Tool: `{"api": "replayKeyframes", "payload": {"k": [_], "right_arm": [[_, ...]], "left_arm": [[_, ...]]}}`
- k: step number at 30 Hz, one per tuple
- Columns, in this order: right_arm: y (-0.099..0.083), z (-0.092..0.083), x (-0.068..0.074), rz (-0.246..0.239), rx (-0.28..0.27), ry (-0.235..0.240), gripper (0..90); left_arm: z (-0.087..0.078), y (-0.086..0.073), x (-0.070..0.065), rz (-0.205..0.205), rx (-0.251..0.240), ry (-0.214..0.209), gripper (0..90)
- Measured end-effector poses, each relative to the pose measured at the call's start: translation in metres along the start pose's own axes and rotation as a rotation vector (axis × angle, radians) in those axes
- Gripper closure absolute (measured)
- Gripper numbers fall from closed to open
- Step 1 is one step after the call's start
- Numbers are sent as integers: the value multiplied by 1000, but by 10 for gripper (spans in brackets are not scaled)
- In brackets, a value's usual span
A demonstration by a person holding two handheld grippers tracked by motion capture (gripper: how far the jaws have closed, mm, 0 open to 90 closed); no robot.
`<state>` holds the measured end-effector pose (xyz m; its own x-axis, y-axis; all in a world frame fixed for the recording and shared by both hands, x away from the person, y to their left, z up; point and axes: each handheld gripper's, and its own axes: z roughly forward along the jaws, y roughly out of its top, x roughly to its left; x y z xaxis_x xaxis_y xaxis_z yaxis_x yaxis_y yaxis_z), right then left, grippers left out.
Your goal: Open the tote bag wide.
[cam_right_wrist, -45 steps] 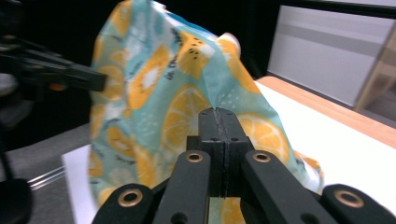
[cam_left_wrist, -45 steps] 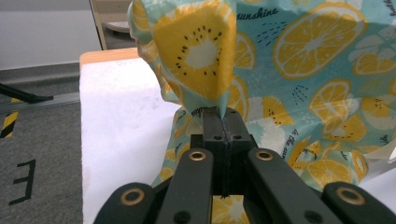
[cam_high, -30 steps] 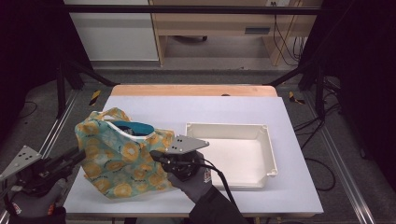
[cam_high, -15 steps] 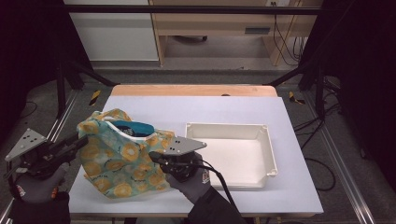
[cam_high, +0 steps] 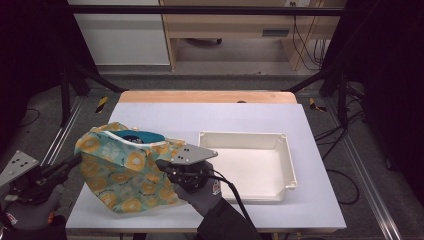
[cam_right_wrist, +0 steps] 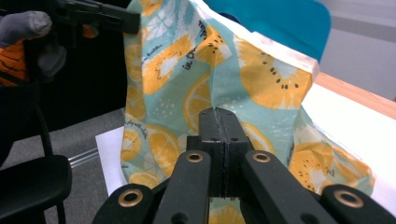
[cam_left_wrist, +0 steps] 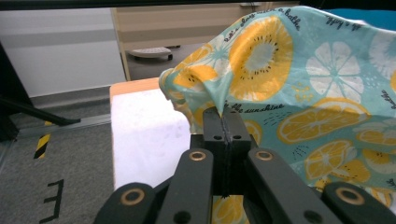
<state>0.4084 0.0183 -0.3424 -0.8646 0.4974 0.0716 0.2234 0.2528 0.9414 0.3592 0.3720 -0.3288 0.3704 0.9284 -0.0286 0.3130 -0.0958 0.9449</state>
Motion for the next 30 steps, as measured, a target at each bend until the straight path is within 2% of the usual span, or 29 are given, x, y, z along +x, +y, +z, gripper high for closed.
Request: {"api": "replayKeyframes", "payload": {"k": [4,9,18,25,30], "right_arm": [[-2,5,3,-6,16,0,900],[-4,6,2,3,21,0,900],[-15,13,1,17,57,-3,900],[-21,15,3,16,68,-10,900],[-31,16,2,36,73,-12,900]], "left_arm": [[-6,-9,1,-13,18,-1,900],[-9,-14,-1,-9,38,-6,900],[6,-30,-2,-6,124,-20,900],[12,-37,-3,-3,153,-27,900],[15,-43,-3,-10,169,-31,900]]}}
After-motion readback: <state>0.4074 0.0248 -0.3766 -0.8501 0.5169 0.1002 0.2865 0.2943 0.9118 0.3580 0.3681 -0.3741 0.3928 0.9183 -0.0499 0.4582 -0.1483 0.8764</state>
